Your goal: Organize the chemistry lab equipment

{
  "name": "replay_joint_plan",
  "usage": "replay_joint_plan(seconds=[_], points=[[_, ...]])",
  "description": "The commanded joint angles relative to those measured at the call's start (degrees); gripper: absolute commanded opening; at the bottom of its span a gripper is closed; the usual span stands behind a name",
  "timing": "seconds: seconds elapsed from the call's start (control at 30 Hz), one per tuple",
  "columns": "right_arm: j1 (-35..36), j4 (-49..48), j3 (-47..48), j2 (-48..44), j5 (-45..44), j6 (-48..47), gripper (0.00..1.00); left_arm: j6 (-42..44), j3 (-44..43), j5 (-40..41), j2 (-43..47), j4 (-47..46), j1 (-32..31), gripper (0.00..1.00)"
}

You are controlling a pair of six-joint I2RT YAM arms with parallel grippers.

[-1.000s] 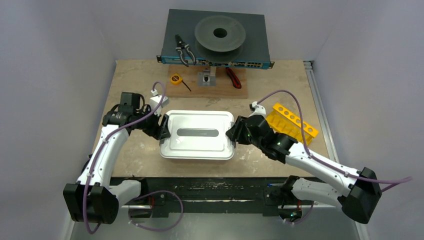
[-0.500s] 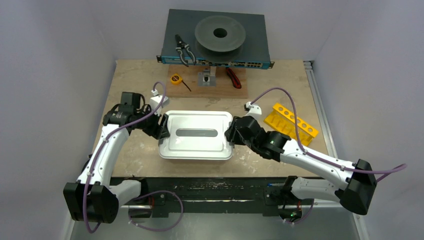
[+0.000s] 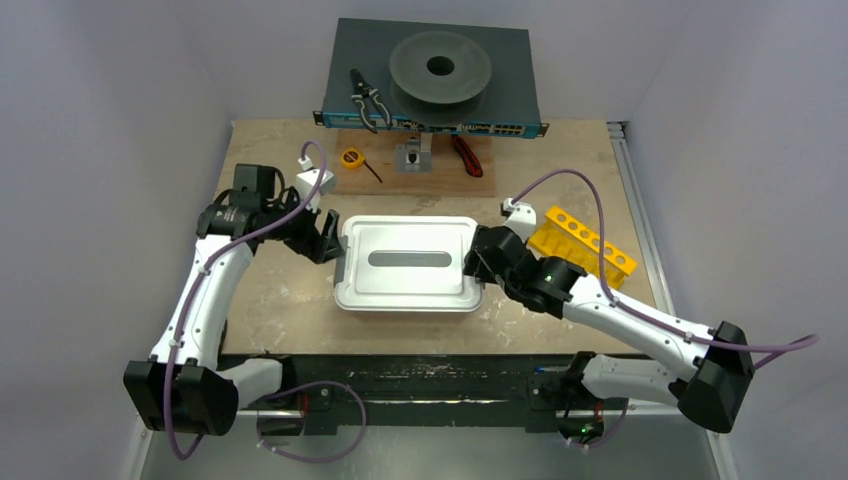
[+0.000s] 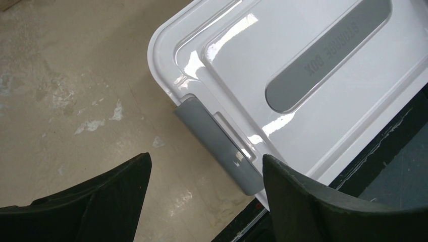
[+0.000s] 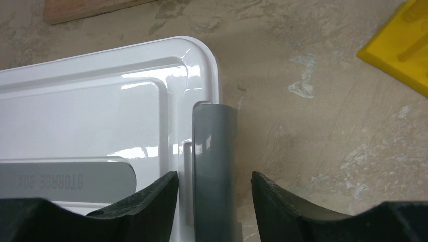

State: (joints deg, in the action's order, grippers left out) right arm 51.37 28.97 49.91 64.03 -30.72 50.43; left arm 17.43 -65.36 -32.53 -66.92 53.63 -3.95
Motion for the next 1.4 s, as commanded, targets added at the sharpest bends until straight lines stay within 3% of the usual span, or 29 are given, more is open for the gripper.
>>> replay_joint_plan(seconds=[0.0, 0.17, 0.37, 0.5, 0.63, 0.83, 0.93, 1.07, 1.37], points=[[-1.15, -0.99, 1.29, -2.5, -0.51, -5.26, 0.6, -0.8, -2.55, -2.1, 0.67, 1.85, -0.11, 0.85], [-6.71, -0.49, 4.63, -6.16, 6.28, -10.01, 0.74, -1.21, -4.15, 0.32, 1.61, 3.73, 0.03, 1.0], [-16.63, -1.7, 2.71, -10.23, 8.75, -13.98, 0.9, -3.35, -1.76, 0.16, 4.0, -2.75, 5.26, 1.0], [-18.62, -12.59, -4.73, -10.54, -0.13, -17.84, 0.99, -8.14, 3.94, 0.18, 4.18, -14.05, 10.16, 1.0], [-19.01, -30.74, -14.96, -9.17, -5.89, -21.22, 0.99, -11.36, 11.13, 4.1, 4.58, -25.78, 10.69, 1.0], [-20.75, -37.11, -11.21, 4.97, -12.1, -26.83, 0.99, -11.49, 20.93, 8.0, 3.0, -40.34, 10.7, 1.0], [-22.23, -48.13, -14.12, 8.67, -13.88, -31.97, 0.99, -10.37, 27.22, 8.56, 3.35, -51.39, 10.67, 1.0], [-25.06, -56.38, -15.9, 9.87, -8.44, -36.37, 0.99, -12.11, 33.56, 8.99, 3.46, -63.03, 10.71, 1.0], [-28.9, -60.0, -15.66, 11.4, -1.2, -43.13, 0.99, -16.98, 37.78, 11.17, -1.64, -76.1, 10.71, 1.0]])
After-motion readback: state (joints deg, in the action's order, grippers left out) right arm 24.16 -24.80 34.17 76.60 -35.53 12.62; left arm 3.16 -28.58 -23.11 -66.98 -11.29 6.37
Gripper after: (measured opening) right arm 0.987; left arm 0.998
